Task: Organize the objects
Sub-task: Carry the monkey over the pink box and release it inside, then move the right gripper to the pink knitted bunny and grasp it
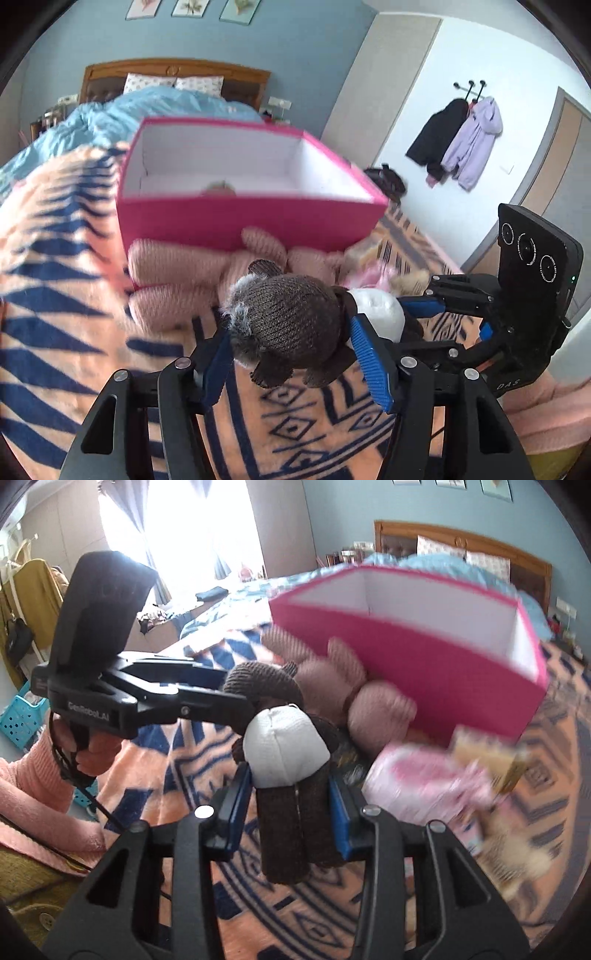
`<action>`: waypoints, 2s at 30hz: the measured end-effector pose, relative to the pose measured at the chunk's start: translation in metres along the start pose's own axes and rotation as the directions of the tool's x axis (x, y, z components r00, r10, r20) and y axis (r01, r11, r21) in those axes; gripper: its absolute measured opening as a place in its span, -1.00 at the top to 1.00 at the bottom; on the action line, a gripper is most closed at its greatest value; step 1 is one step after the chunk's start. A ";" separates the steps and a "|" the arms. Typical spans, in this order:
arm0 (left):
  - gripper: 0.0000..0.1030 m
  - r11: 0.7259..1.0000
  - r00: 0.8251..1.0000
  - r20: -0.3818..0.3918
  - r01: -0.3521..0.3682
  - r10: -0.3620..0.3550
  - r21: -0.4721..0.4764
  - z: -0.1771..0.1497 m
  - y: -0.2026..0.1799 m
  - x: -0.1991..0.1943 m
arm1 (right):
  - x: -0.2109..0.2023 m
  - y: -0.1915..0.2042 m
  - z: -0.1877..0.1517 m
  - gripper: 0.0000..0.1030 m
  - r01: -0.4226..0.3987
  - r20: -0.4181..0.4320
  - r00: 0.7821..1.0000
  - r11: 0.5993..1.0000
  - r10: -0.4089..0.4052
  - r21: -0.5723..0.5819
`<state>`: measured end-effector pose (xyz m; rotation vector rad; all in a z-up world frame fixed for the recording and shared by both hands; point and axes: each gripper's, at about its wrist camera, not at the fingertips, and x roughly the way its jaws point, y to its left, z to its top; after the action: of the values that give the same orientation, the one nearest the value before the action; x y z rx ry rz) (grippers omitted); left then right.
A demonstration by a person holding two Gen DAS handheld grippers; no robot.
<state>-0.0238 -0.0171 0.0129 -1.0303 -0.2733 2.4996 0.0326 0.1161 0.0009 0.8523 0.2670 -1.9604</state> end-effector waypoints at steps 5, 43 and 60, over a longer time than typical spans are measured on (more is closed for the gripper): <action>-0.21 1.000 0.997 0.070 -0.024 0.023 0.011 0.043 -0.002 -0.017 | -0.020 -0.003 0.043 0.19 0.027 0.085 0.996 0.995 -0.019 -0.095; -0.45 0.953 0.952 0.031 -0.302 0.303 -0.033 0.138 0.072 0.062 | 0.127 -0.142 0.199 -0.12 0.209 -0.187 0.958 0.976 -0.217 -0.061; -1.00 0.981 0.943 0.292 -0.187 0.161 0.061 0.069 0.009 -0.021 | -0.021 -0.081 0.107 -0.44 0.008 0.141 0.990 0.996 -0.020 0.083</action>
<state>-0.0622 -0.0359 0.0716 -0.6817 -0.1593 2.7944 -0.0774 0.1185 0.0807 0.7613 0.1097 -2.0458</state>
